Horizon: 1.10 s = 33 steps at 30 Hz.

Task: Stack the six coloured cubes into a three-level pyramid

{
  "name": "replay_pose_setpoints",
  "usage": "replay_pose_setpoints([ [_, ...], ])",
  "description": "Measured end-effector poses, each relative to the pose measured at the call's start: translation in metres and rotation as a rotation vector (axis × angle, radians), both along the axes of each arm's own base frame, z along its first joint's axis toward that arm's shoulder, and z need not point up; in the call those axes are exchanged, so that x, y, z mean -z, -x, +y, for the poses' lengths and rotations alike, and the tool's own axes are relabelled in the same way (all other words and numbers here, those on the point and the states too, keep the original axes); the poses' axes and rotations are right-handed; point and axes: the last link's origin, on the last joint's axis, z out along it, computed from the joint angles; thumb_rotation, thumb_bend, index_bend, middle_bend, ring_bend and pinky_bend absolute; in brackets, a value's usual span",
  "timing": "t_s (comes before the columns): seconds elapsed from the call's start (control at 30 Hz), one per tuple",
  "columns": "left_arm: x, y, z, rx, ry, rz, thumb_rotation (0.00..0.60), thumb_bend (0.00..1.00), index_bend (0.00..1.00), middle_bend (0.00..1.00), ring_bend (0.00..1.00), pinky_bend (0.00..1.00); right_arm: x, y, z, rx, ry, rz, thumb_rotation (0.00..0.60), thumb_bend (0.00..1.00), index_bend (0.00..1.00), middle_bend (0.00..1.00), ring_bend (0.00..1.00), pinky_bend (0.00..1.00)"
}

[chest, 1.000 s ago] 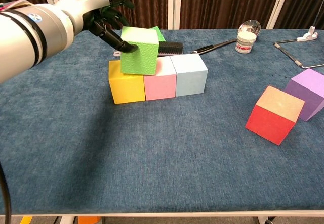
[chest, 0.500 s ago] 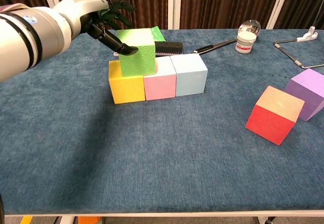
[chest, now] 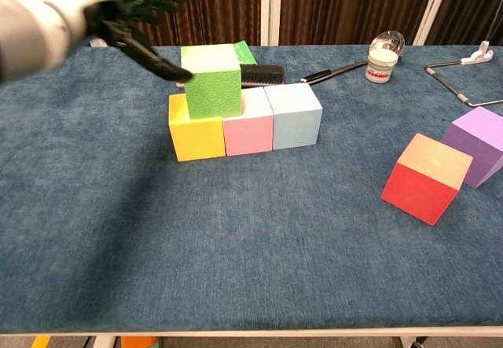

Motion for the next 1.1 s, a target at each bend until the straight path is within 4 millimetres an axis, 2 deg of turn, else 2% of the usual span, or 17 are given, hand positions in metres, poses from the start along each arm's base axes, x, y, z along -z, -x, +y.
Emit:
replay_pose_setpoints([
  [0.13,-0.034,0.037,-0.005,-0.070,-0.041,0.001,0.600,0.15,0.04,0.00,0.00,0.12,0.006,-0.028,0.004,-0.053,-0.027,-0.028,0.600,0.05,0.00,0.07,0.00,0.00],
  [0.27,-0.066,0.078,-0.014,-0.136,-0.103,-0.032,0.600,0.15,0.04,0.00,0.00,0.12,0.022,-0.073,0.000,-0.148,-0.078,-0.043,0.600,0.03,0.00,0.07,0.00,0.00],
  [0.33,-0.074,0.093,-0.019,-0.144,-0.134,-0.055,0.600,0.15,0.04,0.00,0.00,0.12,0.029,-0.092,-0.007,-0.190,-0.097,-0.045,0.600,0.02,0.00,0.08,0.00,0.00],
  [0.47,-0.091,0.133,-0.028,-0.141,-0.237,-0.007,0.600,0.15,0.04,0.00,0.00,0.12,0.058,-0.134,-0.023,-0.263,-0.176,-0.054,0.600,0.02,0.00,0.08,0.00,0.00],
  [0.67,-0.104,0.194,-0.038,-0.197,-0.340,0.081,0.600,0.15,0.04,0.00,0.00,0.12,0.107,-0.186,-0.042,-0.357,-0.304,-0.018,0.600,0.01,0.00,0.08,0.00,0.00],
  [0.87,-0.102,0.226,-0.051,-0.249,-0.352,0.054,0.600,0.15,0.04,0.00,0.00,0.12,0.146,-0.227,-0.046,-0.448,-0.387,0.004,0.600,0.00,0.00,0.07,0.00,0.00],
  [1.1,-0.102,0.237,-0.060,-0.302,-0.350,0.041,0.600,0.15,0.04,0.00,0.00,0.11,0.170,-0.249,-0.053,-0.493,-0.429,0.049,0.600,0.00,0.00,0.08,0.00,0.00],
])
